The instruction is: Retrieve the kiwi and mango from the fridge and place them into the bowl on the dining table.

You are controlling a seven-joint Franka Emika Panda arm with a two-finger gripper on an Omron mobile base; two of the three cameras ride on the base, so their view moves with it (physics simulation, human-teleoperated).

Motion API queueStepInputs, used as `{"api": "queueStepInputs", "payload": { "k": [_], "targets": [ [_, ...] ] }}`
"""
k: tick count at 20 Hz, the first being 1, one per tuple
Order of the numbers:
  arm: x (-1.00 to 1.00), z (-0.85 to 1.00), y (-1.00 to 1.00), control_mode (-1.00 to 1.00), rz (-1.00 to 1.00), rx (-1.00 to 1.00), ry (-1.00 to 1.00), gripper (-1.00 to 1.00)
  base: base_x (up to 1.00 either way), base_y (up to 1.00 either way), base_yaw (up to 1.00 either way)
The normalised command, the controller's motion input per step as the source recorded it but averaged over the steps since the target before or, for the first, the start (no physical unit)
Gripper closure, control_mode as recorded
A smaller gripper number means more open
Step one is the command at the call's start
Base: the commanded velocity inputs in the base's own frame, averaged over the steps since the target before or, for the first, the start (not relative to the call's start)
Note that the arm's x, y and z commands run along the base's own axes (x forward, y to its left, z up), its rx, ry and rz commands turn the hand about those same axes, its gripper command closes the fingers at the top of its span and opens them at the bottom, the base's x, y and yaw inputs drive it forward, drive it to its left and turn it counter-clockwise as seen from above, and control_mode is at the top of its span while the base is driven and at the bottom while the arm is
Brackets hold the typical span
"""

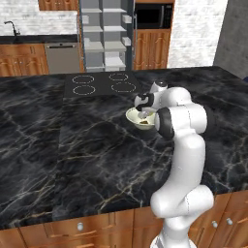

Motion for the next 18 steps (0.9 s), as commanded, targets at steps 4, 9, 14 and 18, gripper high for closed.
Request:
{"api": "queueStepInputs", "payload": {
  "k": [4, 9, 14, 18],
  "targets": [
    [0.48, 0.00, 0.00, -1.00, 0.00, 0.00, 0.00, -1.00, 0.00, 0.00, 0.00],
    [0.25, -0.02, 0.00, -1.00, 0.00, 0.00, 0.00, -1.00, 0.00, 0.00, 0.00],
    [0.03, -0.08, 0.00, -1.00, 0.00, 0.00, 0.01, -1.00, 0.00, 0.00, 0.00],
    [-0.30, 0.04, 0.00, -1.00, 0.00, 0.00, -0.03, -1.00, 0.00, 0.00, 0.00]
  ]
}}
